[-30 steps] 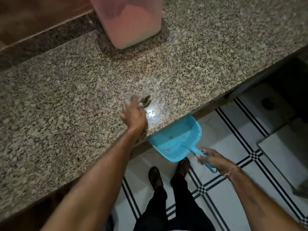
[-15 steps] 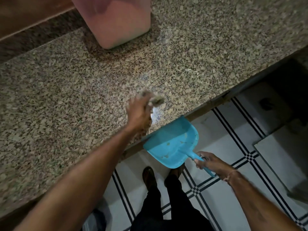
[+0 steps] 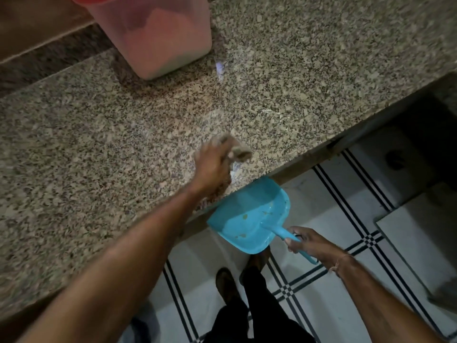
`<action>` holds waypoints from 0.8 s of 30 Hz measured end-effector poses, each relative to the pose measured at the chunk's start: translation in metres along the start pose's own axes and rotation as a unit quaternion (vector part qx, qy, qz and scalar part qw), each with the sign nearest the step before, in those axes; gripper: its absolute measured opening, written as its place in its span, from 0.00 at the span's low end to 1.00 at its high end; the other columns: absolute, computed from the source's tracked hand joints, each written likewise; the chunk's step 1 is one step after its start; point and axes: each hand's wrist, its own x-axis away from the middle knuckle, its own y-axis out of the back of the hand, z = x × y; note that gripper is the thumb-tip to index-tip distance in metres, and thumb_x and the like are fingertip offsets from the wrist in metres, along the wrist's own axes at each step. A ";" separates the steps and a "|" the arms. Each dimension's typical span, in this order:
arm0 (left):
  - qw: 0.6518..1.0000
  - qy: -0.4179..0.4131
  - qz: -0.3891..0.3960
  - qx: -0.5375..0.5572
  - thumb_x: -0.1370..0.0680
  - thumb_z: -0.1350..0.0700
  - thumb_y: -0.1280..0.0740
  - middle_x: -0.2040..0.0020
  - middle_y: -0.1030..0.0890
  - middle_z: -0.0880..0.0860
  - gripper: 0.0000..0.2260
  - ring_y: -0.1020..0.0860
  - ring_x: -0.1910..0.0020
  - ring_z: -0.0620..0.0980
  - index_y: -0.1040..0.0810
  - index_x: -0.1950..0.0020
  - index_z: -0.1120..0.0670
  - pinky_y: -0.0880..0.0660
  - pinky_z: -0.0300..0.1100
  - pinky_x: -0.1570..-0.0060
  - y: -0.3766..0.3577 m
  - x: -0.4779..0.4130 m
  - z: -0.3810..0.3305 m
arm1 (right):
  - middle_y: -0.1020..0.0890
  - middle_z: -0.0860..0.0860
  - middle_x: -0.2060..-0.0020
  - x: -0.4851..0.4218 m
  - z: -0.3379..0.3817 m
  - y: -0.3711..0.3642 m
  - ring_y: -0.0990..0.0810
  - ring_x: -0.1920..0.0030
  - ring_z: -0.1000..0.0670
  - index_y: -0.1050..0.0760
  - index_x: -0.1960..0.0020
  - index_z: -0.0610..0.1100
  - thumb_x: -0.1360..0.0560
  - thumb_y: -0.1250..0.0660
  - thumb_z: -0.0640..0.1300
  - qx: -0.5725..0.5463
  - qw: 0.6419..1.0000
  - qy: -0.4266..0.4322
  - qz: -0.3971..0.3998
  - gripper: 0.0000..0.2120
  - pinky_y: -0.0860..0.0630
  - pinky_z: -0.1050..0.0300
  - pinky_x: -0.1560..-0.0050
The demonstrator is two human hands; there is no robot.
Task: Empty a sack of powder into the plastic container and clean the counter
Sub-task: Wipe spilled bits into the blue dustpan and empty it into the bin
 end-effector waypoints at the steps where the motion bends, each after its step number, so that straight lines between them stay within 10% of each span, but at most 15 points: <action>1: 0.999 -0.030 0.012 0.028 0.14 0.47 0.43 0.44 0.23 0.43 0.13 0.26 0.42 0.47 0.21 0.36 0.42 0.32 0.55 0.36 0.001 0.012 0.001 | 0.23 0.52 0.62 0.002 0.002 0.001 0.25 0.59 0.55 0.21 0.47 0.39 0.24 0.30 0.51 -0.001 1.000 -0.002 -0.006 0.16 0.28 0.62 0.53; 6: 0.984 0.122 -0.099 0.079 0.15 0.41 0.44 0.44 0.19 0.47 0.12 0.20 0.44 0.51 0.22 0.40 0.38 0.22 0.60 0.42 0.036 0.004 0.035 | 0.22 0.52 0.62 0.006 -0.003 0.005 0.24 0.58 0.55 0.21 0.46 0.38 0.20 0.30 0.46 0.013 1.000 -0.012 -0.023 0.11 0.28 0.58 0.50; 11: 0.998 0.012 0.021 0.059 0.15 0.50 0.41 0.52 0.20 0.41 0.09 0.22 0.45 0.49 0.21 0.46 0.42 0.29 0.62 0.37 0.000 0.028 -0.005 | 0.20 0.50 0.60 0.017 0.002 -0.008 0.23 0.56 0.53 0.21 0.49 0.44 0.18 0.32 0.46 0.024 0.999 -0.018 -0.022 0.06 0.29 0.59 0.53; 15: 0.971 0.142 -0.125 0.146 0.14 0.54 0.42 0.47 0.18 0.50 0.09 0.17 0.50 0.54 0.22 0.44 0.46 0.18 0.49 0.59 0.044 0.063 0.028 | 0.21 0.49 0.58 0.028 0.007 -0.017 0.23 0.55 0.52 0.22 0.48 0.45 0.18 0.34 0.44 0.042 0.999 -0.010 -0.017 0.04 0.29 0.61 0.56; 20: 0.894 0.387 -0.173 -0.145 0.16 0.58 0.40 0.43 0.24 0.61 0.09 0.24 0.51 0.57 0.28 0.36 0.51 0.28 0.47 0.61 0.094 0.133 0.094 | 0.20 0.48 0.58 0.033 0.000 -0.021 0.23 0.54 0.51 0.21 0.48 0.41 0.18 0.34 0.45 0.045 0.999 0.005 -0.019 0.07 0.28 0.59 0.55; 24: 0.902 0.368 -0.153 -0.165 0.20 0.61 0.36 0.44 0.25 0.56 0.13 0.24 0.52 0.55 0.30 0.36 0.51 0.20 0.52 0.51 0.062 0.152 0.072 | 0.20 0.47 0.58 0.034 -0.008 -0.025 0.23 0.54 0.50 0.22 0.45 0.35 0.18 0.33 0.47 0.059 0.998 0.012 -0.018 0.14 0.27 0.57 0.52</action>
